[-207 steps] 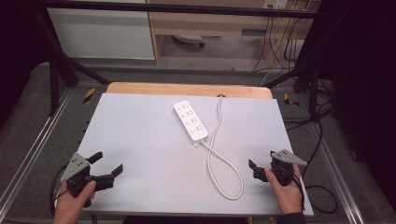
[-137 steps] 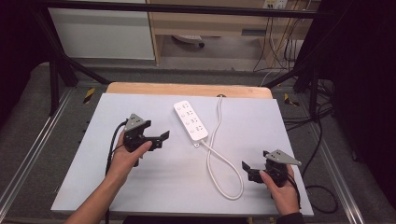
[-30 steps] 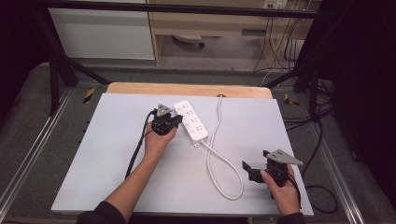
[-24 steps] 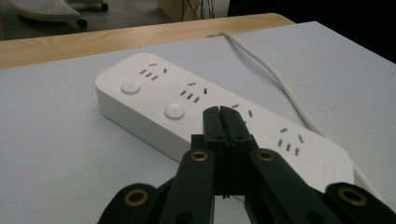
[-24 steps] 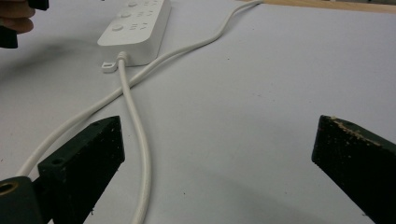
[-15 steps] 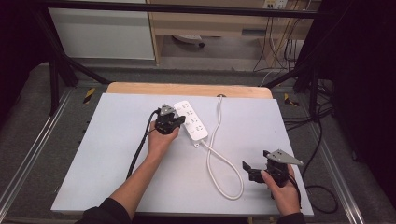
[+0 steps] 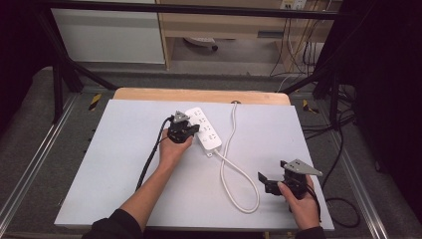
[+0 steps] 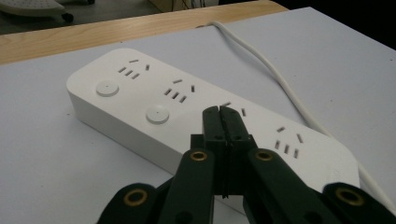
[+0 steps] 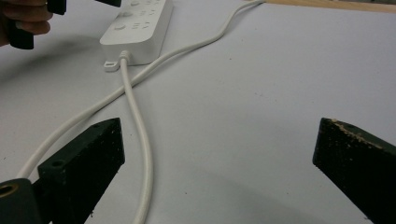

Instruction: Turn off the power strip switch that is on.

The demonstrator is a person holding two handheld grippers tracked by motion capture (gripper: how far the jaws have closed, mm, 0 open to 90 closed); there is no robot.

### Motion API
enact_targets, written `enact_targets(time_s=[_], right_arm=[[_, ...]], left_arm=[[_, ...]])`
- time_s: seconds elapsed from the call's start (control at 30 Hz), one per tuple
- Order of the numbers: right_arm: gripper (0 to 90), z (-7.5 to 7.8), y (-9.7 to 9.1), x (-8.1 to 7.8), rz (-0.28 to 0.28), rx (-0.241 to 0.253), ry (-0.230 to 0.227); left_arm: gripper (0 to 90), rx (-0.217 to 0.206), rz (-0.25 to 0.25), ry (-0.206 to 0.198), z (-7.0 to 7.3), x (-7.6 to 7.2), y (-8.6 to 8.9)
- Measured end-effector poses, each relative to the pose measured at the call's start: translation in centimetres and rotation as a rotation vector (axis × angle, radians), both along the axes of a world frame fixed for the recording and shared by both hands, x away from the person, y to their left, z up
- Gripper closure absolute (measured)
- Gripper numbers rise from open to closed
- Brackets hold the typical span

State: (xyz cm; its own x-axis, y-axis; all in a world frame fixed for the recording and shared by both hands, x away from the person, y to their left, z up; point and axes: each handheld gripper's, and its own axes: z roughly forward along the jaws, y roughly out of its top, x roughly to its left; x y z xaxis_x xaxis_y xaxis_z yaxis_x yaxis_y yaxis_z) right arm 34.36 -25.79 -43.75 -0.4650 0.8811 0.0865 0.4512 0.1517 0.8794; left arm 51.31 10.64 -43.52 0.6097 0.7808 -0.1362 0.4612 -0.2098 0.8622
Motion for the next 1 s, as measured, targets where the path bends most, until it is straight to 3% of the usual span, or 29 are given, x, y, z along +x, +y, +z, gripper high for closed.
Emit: enact_targets(time_s=[1.0], right_arm=[[2.6, 0.12, -0.01, -0.03, 0.007, 0.016, 0.019]], left_arm=[[90.0, 0.072, -0.009, -0.02, 0.06, 0.52, -0.99]])
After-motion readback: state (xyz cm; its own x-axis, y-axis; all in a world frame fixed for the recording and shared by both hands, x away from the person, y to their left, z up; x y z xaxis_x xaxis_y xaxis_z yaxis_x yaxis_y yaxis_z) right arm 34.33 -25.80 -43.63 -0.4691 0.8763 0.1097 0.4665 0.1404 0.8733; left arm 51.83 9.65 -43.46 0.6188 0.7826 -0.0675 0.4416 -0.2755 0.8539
